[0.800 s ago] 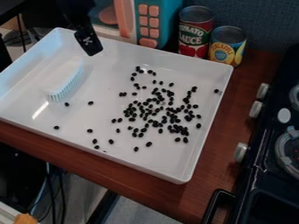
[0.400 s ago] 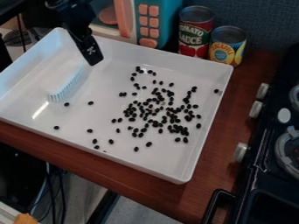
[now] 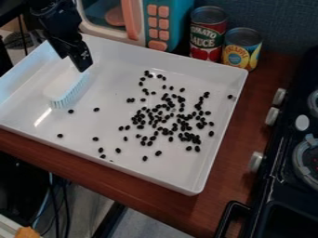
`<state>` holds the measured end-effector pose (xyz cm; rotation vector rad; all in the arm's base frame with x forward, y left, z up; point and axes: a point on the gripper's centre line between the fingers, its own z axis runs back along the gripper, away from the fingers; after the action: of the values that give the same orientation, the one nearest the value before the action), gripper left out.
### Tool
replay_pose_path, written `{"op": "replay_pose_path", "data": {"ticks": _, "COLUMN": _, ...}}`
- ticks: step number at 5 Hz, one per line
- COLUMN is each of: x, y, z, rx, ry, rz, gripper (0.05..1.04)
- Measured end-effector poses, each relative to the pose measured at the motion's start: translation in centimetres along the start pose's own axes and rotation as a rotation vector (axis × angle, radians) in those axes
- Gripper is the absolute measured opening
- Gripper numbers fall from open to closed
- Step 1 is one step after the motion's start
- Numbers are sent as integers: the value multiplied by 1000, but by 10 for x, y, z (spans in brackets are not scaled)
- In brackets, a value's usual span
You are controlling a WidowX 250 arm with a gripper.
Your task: Sweep into pile
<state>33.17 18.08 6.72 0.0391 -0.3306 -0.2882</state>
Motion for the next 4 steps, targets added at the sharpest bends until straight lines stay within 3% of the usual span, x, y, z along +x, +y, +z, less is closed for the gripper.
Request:
{"op": "replay_pose_path", "data": {"ticks": 1, "x": -11, "y": 5, "z": -3, "rx": 0, "ry": 84, "rz": 113, "gripper": 998}}
{"op": "replay_pose_path", "data": {"ticks": 4, "x": -27, "y": 5, "z": -10, "rx": 4, "ry": 115, "rz": 109, "gripper": 998}}
